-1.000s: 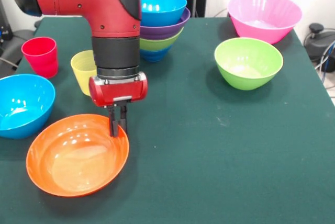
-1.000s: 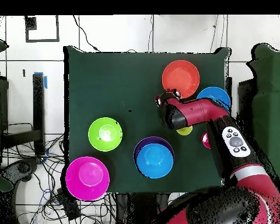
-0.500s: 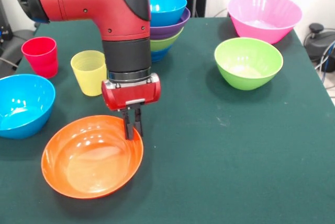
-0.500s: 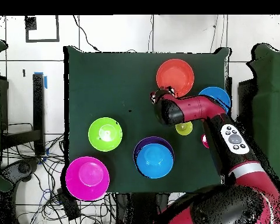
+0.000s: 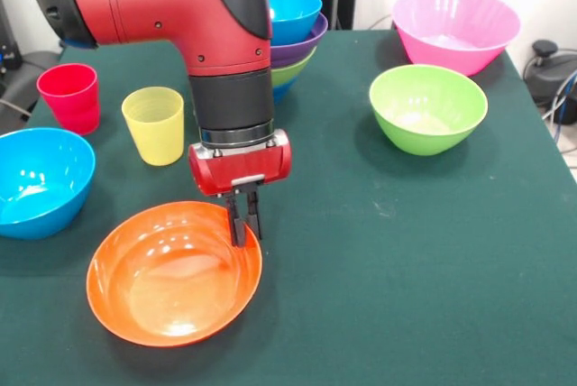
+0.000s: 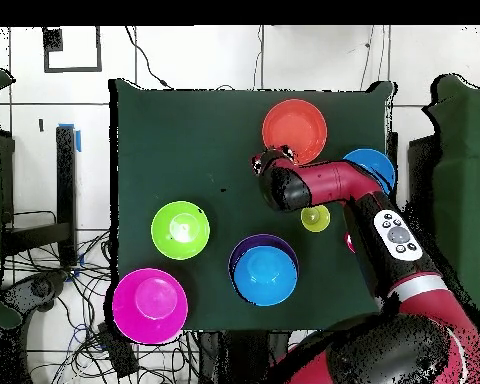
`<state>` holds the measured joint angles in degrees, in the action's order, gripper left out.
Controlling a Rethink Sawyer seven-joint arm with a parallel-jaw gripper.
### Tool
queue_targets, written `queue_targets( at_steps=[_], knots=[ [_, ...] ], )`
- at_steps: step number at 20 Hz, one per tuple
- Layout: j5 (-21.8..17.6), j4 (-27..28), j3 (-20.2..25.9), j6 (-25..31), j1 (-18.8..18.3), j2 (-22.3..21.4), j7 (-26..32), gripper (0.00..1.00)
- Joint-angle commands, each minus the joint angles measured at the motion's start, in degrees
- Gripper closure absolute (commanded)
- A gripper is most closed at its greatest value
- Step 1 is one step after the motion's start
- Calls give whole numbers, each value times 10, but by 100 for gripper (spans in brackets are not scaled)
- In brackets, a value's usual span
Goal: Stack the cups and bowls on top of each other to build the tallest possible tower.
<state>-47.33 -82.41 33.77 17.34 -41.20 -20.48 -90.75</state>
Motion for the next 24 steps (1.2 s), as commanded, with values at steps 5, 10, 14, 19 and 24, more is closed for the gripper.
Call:
queue_targets(
  at_steps=[5,10,14,19,24],
  knots=[
    [30,-5,19,102,32,9,56,100],
    [48,-18,12,112,39,-16,44,100],
    [62,-30,13,121,35,-34,43,100],
    [69,-37,9,123,37,-49,39,100],
    [77,-37,5,132,42,-58,38,100]
  ],
)
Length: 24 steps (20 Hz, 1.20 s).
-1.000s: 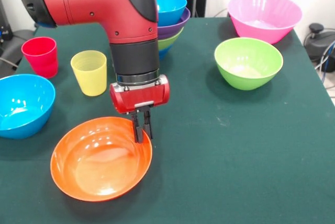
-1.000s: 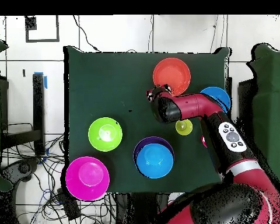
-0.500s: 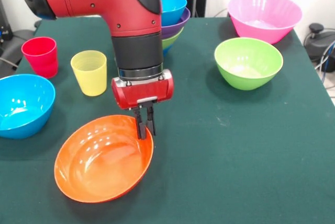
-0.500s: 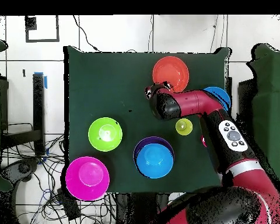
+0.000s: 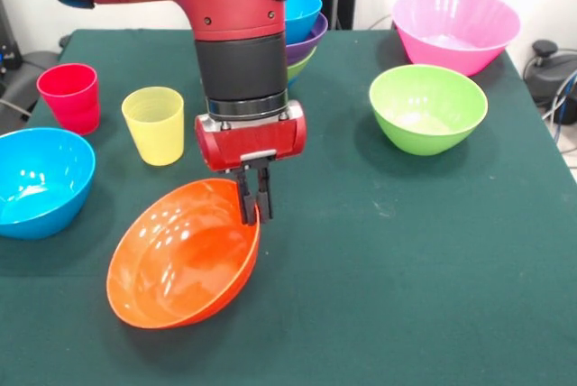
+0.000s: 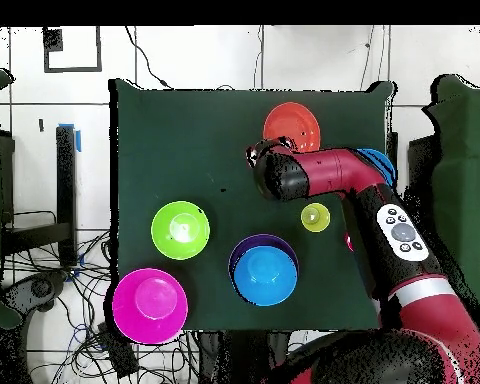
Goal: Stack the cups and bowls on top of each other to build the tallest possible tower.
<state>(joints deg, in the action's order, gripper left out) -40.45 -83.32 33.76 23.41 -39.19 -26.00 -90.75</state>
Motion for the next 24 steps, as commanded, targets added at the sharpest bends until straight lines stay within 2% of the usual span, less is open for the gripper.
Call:
queue_targets(
  at_steps=[1,14,24],
  knots=[
    [9,-27,4,73,24,-4,38,100],
    [25,-21,4,97,31,-13,43,100],
    [47,-22,13,128,33,-39,47,100]
  ],
)
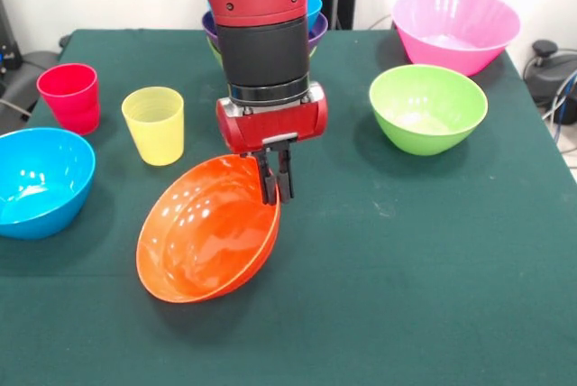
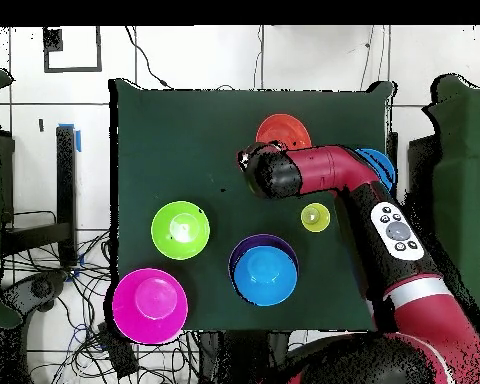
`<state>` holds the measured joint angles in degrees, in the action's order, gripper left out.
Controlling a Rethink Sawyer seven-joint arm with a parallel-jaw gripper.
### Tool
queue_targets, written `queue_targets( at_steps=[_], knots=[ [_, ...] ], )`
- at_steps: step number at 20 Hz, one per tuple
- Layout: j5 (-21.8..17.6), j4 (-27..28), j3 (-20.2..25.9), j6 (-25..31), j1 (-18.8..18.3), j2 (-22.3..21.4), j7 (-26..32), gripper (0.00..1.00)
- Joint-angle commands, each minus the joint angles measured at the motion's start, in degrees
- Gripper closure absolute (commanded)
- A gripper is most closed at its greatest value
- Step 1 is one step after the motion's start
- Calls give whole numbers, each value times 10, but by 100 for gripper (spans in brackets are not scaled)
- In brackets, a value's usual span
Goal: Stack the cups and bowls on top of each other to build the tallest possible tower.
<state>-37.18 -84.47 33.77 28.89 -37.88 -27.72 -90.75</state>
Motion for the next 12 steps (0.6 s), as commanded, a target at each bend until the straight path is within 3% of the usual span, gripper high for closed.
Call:
queue_targets(
  at_steps=[1,12],
  knots=[
    [15,-12,14,73,19,-25,47,100],
    [31,8,14,111,27,-35,55,100]
  ],
)
